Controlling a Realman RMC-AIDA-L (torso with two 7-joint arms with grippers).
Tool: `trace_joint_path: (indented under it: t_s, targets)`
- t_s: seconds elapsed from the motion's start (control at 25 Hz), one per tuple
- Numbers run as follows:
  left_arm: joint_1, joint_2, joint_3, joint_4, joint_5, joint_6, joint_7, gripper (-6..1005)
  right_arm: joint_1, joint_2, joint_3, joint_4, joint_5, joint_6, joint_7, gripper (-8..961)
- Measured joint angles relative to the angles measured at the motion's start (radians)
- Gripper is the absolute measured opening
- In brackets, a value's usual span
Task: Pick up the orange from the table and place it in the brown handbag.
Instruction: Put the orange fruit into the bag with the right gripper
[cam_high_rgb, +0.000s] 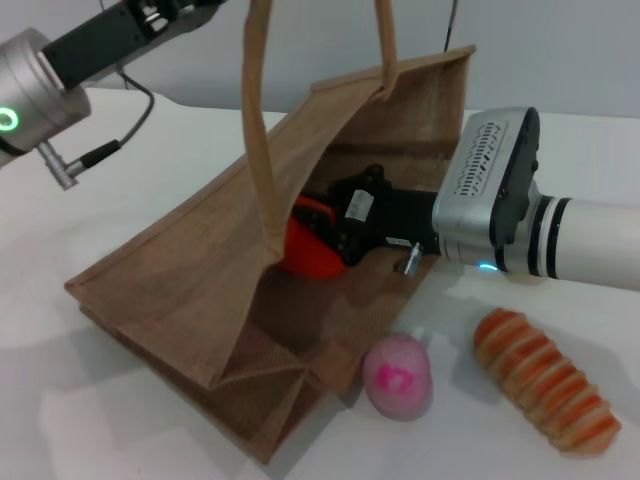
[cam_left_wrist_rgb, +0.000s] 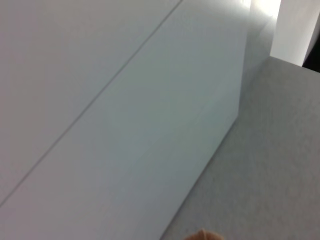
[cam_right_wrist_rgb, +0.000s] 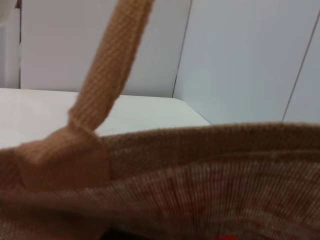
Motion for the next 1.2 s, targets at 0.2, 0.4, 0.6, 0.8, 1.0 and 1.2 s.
trace_joint_path:
  t_s: [0.2,0.4,0.6,0.8,1.0,1.2]
  targets:
    - [0.021,0.006,-0.001,0.000,-0.020,0.005,0.003,122,-0.010,0.000,0.017,0.010,0.001,-0.003,-0.018,190]
    - [0.040,0.014,-0.003,0.000,-0.041,0.009,0.007,122,-0.031,-0.002,0.050,0.005,0.003,-0.056,-0.020,288]
    - [0.057,0.017,-0.020,0.000,-0.048,0.032,0.010,121,-0.093,-0.007,0.134,-0.024,0.004,-0.161,-0.042,472]
    - [0.081,0.024,-0.039,0.000,-0.049,0.069,0.017,121,-0.145,-0.010,0.172,-0.108,0.005,-0.270,-0.039,679]
    - [0.095,0.028,-0.041,-0.007,-0.049,0.126,0.041,122,-0.210,-0.010,0.270,-0.181,0.005,-0.367,-0.037,732]
    - [0.102,0.029,-0.045,-0.038,-0.049,0.210,0.090,122,-0.283,-0.009,0.437,-0.255,0.006,-0.482,-0.043,753]
